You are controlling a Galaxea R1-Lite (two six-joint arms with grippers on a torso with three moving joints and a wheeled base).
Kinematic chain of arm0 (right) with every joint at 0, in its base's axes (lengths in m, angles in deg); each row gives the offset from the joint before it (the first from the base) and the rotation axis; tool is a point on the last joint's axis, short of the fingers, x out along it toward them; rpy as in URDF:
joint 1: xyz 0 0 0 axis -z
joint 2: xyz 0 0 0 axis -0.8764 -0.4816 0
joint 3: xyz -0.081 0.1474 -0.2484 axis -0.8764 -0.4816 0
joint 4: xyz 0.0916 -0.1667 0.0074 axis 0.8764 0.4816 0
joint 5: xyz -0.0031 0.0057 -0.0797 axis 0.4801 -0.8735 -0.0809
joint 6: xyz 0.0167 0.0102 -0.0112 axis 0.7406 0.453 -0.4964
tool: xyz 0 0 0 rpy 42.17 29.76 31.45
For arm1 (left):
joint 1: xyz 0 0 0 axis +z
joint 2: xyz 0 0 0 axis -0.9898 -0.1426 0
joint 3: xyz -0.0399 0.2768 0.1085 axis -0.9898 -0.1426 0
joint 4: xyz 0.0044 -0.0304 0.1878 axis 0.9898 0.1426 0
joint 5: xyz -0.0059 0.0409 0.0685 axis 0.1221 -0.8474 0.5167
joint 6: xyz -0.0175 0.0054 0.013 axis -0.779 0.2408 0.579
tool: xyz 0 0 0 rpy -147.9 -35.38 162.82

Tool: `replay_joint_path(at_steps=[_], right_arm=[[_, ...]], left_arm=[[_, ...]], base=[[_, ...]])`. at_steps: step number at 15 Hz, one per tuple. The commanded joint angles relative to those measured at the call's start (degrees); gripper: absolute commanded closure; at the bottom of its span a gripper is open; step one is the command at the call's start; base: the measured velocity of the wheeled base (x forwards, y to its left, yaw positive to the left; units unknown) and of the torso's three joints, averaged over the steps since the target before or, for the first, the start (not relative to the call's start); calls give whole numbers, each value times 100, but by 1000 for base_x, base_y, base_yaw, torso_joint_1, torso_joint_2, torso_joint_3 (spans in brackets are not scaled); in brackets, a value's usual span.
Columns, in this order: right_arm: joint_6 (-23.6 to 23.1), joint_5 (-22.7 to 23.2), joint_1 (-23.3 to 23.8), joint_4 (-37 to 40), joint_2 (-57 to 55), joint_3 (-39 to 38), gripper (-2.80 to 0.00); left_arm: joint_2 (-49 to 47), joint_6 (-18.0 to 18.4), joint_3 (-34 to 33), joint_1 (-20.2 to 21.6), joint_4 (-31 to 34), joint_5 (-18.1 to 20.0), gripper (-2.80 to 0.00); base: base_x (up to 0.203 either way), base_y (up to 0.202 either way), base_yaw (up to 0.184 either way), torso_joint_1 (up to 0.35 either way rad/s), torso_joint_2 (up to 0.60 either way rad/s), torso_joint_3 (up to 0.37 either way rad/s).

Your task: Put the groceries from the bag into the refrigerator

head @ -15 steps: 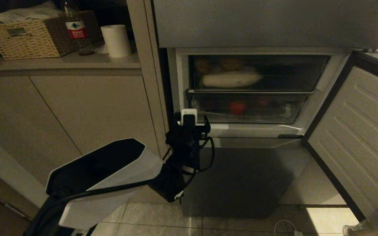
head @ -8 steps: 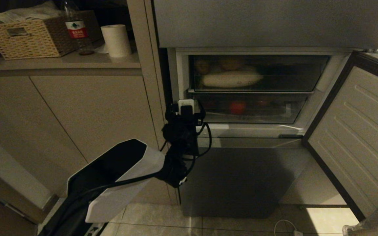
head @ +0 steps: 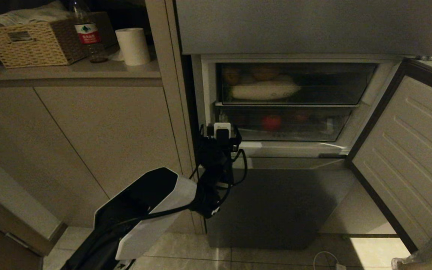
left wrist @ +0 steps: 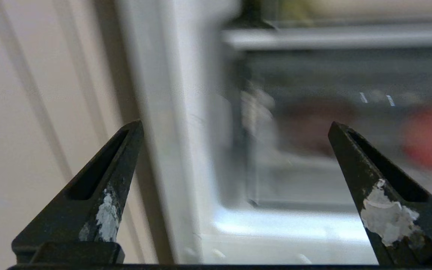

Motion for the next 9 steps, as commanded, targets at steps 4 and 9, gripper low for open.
replay_joint_path(at_steps=[4,9], right_arm=[[0,1,0,-3,0,0,0],[0,1,0,-3,0,3,0]], left_arm=[[-244,-348,582,-41,674,12,-280],[-235,-596,600,-40,958,102,-280]], base=[[0,0,0,0,0,0],[0,0,0,0,0,0]])
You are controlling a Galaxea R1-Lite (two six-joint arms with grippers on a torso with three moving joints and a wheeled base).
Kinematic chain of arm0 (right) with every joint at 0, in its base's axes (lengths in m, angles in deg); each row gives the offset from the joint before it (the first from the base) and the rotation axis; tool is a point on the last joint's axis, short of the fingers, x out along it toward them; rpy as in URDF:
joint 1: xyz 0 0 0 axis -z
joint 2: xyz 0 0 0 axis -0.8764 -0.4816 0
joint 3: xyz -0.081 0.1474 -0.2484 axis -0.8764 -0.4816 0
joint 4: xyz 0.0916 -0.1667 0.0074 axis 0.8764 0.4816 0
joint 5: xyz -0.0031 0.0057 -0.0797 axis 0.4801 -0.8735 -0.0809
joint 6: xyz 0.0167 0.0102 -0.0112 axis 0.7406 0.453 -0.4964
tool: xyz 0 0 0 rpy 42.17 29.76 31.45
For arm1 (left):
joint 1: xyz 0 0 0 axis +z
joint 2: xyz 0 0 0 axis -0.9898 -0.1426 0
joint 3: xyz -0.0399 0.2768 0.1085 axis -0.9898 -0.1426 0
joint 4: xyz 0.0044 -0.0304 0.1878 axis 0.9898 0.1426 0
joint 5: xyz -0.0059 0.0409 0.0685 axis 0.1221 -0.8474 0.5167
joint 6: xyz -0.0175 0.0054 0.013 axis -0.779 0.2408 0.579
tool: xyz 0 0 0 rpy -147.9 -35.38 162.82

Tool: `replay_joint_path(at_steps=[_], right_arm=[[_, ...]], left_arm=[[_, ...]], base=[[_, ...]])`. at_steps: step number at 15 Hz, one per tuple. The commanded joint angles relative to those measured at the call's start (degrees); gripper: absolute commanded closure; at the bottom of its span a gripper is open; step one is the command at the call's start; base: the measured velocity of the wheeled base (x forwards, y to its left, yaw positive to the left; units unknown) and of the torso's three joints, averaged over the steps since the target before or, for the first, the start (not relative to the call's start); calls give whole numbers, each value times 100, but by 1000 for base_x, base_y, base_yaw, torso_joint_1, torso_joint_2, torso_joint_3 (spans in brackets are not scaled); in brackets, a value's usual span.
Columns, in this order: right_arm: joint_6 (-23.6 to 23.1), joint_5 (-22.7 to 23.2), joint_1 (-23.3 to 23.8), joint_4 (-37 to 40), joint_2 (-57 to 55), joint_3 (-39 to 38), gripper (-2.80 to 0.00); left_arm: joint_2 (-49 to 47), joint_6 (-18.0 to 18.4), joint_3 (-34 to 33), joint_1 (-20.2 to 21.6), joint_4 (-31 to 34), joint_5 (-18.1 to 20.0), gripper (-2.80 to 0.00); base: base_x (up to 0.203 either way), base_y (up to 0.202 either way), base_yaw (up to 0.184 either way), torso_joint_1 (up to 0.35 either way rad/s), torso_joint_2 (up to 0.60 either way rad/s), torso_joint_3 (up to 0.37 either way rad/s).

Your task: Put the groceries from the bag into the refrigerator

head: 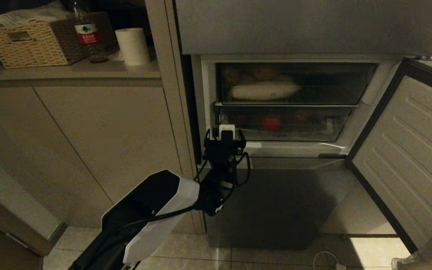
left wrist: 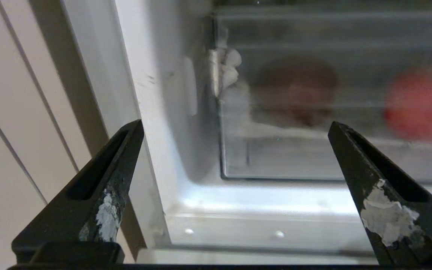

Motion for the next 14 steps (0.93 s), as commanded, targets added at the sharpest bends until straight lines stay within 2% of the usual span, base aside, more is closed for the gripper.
replay_joint_path(at_steps=[1,4,14], right_arm=[[2,1,0,-1,-3,3,0],[2,1,0,-1,0,6,0],[2,1,0,-1,0,-2,0]], left_arm=[[-10,-85,10,1,-41,127,-280],[-4,-91,10,48,-41,363,-280],[49,-92,-8,22,73,328,-280]], base=[[0,0,0,0,0,0],[0,0,0,0,0,0],[0,0,0,0,0,0]])
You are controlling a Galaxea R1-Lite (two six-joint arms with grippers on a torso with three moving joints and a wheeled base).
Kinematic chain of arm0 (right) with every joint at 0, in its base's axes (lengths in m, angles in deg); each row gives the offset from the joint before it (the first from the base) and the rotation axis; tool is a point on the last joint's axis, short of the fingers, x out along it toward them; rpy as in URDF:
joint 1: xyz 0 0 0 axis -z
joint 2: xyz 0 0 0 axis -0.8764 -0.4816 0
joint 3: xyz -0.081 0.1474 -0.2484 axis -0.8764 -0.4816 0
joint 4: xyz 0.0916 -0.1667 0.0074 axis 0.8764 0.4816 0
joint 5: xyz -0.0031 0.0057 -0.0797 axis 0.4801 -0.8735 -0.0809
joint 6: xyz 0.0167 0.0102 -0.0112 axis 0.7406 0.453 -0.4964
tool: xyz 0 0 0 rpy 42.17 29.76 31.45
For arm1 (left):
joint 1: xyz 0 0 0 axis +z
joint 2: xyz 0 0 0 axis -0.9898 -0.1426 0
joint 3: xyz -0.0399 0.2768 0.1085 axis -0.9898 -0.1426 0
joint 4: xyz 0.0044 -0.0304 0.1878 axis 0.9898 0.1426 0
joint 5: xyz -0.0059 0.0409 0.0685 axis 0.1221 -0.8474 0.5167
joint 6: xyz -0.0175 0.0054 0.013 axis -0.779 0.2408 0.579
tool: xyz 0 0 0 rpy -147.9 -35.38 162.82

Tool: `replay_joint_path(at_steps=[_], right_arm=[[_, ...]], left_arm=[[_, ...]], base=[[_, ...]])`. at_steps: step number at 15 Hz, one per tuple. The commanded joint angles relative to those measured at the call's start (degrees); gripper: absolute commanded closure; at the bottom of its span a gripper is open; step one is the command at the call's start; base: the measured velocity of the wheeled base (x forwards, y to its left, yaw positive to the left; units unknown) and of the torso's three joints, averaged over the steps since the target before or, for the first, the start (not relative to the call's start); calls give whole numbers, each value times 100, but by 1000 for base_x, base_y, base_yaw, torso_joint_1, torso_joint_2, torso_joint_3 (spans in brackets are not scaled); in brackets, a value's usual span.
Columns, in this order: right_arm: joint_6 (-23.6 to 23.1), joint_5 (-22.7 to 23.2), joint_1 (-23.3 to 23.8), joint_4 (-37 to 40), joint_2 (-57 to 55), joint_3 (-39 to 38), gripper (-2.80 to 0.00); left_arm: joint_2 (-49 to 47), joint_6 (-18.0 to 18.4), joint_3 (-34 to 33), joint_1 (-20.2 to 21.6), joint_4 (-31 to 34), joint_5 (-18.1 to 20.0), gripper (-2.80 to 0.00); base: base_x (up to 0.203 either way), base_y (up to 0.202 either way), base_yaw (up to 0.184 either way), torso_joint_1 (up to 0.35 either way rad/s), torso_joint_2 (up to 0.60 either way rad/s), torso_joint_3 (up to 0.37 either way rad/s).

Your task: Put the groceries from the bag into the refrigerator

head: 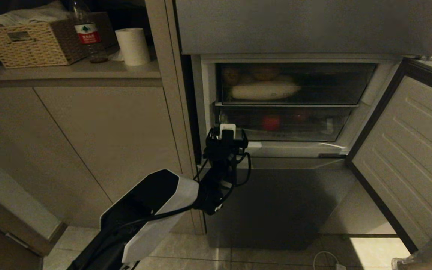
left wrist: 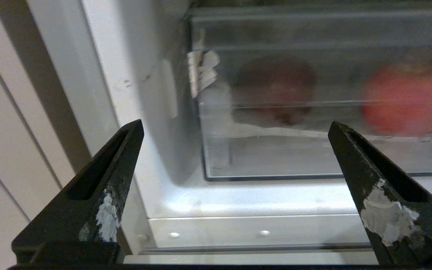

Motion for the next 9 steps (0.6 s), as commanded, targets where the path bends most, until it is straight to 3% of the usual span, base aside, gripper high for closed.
replay_joint_path(at_steps=[1,7,9], right_arm=[[2,1,0,-1,0,-5,0],[2,1,0,-1,0,-2,0],[2,1,0,-1,0,-5,0]], left_arm=[[16,4,3,-7,-40,-23,-280],[146,-56,-74,-85,-78,-89,-280],[349,-60,-455,-165,-156,-344,-280]], base=[[0,0,0,0,0,0],[0,0,0,0,0,0],[0,0,0,0,0,0]])
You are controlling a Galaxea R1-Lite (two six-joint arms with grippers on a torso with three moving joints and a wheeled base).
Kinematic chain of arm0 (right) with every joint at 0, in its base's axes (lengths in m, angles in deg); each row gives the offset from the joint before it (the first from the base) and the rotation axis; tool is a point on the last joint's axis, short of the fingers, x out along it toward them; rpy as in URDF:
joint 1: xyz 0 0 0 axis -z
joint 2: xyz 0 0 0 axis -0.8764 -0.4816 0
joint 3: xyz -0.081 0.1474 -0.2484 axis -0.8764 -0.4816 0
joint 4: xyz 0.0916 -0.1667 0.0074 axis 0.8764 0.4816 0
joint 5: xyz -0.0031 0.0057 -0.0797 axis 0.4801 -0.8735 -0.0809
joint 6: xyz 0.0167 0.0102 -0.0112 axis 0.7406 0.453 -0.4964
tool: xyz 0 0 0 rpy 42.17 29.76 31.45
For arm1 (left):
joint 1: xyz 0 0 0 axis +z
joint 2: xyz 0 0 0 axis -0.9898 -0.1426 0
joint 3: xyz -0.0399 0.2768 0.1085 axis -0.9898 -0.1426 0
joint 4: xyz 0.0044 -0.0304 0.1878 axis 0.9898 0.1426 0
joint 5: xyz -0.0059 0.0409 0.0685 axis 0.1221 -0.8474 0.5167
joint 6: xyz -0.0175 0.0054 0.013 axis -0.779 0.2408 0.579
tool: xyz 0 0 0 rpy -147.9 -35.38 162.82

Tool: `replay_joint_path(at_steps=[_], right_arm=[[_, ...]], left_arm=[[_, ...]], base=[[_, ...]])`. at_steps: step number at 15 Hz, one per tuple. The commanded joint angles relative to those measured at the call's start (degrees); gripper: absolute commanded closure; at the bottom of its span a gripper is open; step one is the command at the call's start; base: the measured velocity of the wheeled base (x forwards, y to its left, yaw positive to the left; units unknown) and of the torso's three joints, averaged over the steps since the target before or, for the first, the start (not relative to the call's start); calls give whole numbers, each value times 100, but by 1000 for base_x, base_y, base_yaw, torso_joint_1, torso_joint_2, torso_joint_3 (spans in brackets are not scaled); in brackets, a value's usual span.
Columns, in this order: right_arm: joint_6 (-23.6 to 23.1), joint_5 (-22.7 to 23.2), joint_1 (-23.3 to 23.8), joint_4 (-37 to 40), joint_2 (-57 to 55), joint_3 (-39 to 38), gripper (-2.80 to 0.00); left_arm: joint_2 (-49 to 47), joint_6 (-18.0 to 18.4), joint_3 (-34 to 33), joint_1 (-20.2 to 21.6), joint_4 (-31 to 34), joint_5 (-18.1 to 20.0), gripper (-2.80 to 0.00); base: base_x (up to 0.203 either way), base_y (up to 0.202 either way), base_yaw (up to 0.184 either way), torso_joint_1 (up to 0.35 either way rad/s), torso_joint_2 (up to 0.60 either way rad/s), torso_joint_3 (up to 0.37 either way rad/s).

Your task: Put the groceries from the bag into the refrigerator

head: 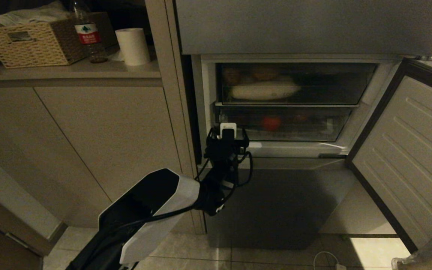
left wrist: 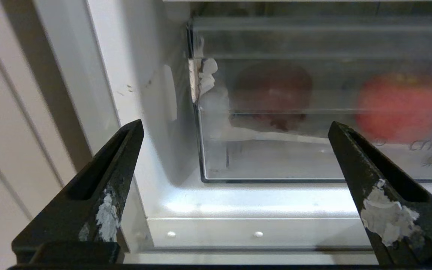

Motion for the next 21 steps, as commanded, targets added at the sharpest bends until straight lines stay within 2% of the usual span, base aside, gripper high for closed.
replay_joint_path(at_steps=[1,3,9,12,17,21], right_arm=[[0,1,0,-1,0,-2,0],[0,1,0,-1,0,-5,0],[0,1,0,-1,0,-3,0],[0,1,0,-1,-3,0,0],[0,1,0,-1,0,-5,0],[0,1,0,-1,0,-4,0]], left_arm=[[274,4,-469,-124,-235,-302,-280],[447,5,-995,-259,-570,-476,-280],[1015,32,-2789,-760,-1660,-584,-280],[1170,42,-3471,-991,-1848,-787,-280],[1286,14,-3791,-1067,-1857,-816,-280],[1293,14,-3791,-1067,-1857,-808,-280]], base=[[0,0,0,0,0,0],[0,0,0,0,0,0],[0,0,0,0,0,0],[0,0,0,0,0,0],[0,0,0,0,0,0],[178,0,-2,-2,1,4]])
